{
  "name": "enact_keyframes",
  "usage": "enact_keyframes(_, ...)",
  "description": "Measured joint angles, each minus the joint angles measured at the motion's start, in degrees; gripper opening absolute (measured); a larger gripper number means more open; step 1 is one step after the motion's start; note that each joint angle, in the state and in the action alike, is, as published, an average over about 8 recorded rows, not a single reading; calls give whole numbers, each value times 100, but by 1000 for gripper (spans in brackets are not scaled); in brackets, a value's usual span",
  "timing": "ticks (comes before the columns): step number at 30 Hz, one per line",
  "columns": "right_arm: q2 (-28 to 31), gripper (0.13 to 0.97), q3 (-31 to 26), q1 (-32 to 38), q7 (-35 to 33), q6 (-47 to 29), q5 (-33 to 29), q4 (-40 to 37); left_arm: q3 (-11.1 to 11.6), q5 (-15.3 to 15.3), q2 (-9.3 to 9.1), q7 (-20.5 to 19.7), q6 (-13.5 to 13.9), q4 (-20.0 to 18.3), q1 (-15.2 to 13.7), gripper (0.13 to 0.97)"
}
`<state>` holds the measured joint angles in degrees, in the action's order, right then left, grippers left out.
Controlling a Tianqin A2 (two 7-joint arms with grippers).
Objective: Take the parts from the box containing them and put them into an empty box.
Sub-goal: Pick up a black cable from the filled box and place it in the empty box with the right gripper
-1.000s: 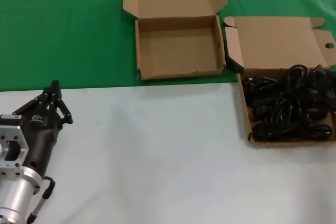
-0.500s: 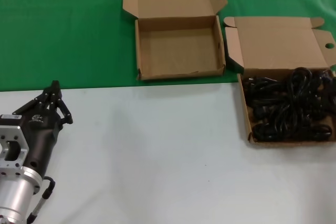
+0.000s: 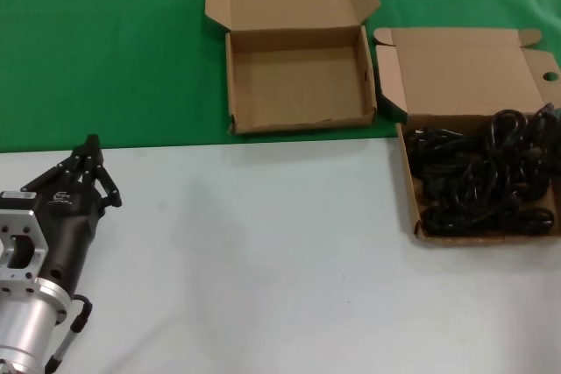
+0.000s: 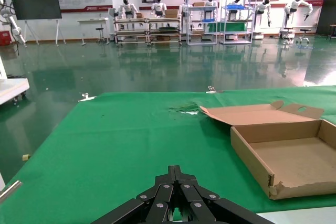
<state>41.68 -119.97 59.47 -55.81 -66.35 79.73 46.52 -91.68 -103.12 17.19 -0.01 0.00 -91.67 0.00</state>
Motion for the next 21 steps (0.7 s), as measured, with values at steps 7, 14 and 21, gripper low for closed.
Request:
enact_keyframes(7, 98, 144, 22, 55, 343, -21, -52, 256, 0, 0, 0, -2, 0, 0, 0, 139)
enact_keyframes(14, 215, 144, 51, 72, 1133, -116, -116, 855, 0, 2, 0, -5, 0, 0, 0, 139)
enact_keyframes(21, 63, 144, 82, 228, 1874, -53, -175, 1284, 0, 3, 0, -3, 0, 0, 0, 139)
